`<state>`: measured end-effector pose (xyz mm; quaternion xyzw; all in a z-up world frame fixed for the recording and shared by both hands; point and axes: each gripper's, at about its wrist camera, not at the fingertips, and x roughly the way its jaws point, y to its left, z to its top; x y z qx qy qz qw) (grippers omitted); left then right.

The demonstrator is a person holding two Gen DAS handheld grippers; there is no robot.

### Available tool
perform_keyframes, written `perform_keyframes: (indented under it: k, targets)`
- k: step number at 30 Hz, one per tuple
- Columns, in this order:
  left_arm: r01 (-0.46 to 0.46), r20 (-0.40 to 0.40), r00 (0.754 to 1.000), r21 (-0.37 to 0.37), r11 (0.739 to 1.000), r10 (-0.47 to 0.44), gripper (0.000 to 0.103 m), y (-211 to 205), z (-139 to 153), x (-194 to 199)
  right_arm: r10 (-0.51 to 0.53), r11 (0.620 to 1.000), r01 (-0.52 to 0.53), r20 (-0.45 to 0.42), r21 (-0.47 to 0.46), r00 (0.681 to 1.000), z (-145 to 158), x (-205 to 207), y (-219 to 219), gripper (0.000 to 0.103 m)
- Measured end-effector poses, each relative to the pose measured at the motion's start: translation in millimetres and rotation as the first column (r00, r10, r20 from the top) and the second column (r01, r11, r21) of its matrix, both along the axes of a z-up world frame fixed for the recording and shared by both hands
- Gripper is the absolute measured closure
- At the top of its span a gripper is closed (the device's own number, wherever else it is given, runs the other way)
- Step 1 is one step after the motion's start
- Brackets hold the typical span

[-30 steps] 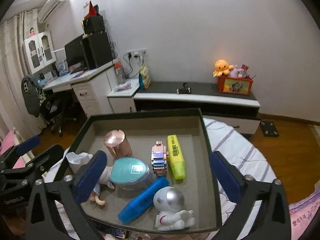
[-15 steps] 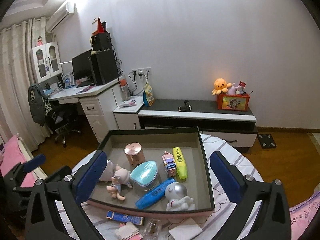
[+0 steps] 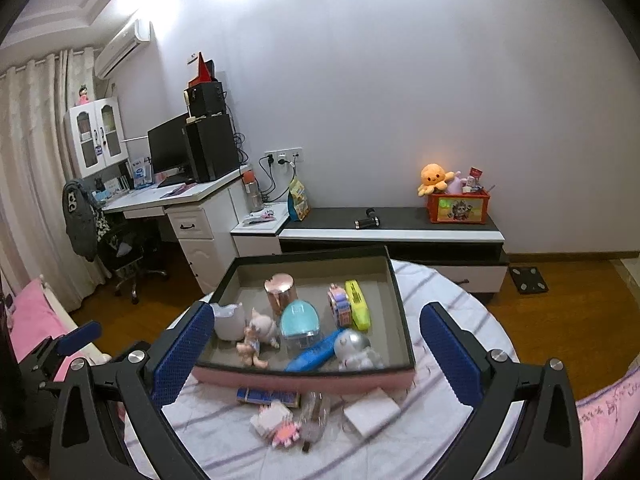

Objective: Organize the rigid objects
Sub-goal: 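Withdraw both tools from the box toward the remaining items, then grasp the white block cat figure with the left tool while the right tool grasps the white charger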

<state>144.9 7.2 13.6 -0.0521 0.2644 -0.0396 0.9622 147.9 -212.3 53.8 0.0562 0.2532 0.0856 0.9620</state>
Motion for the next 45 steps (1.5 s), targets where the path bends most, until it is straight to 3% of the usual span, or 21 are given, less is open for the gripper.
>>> perform_keyframes:
  k: [9,23,33,45]
  targets:
    - [-0.002,-0.042,0.999,-0.016,1.000,0.001,0.000,1.2,-13.1,-39.3,-0.038,0.999,0.039,-0.080,0.005,0.996,-32.9,-51.0,-23.7,0.000]
    - [0.024,-0.097,0.995,-0.013,1.000,-0.025,0.000,-10.0,-30.0,-58.4,-0.055,0.998,0.056,-0.135,0.003,0.989,-56.4,-68.3,-35.6,0.000]
    - [0.062,-0.236,0.969,-0.063,0.996,-0.075,0.000,-32.6,-73.1,-23.4,-0.059,0.998,0.056,-0.245,-0.019,0.968,-91.4,-41.0,-43.3,0.000]
    - [0.051,-0.363,0.930,-0.026,0.998,-0.057,0.000,-71.5,-128.6,43.0,-0.058,0.998,0.045,-0.354,-0.044,0.934,-134.6,7.4,-57.9,0.000]
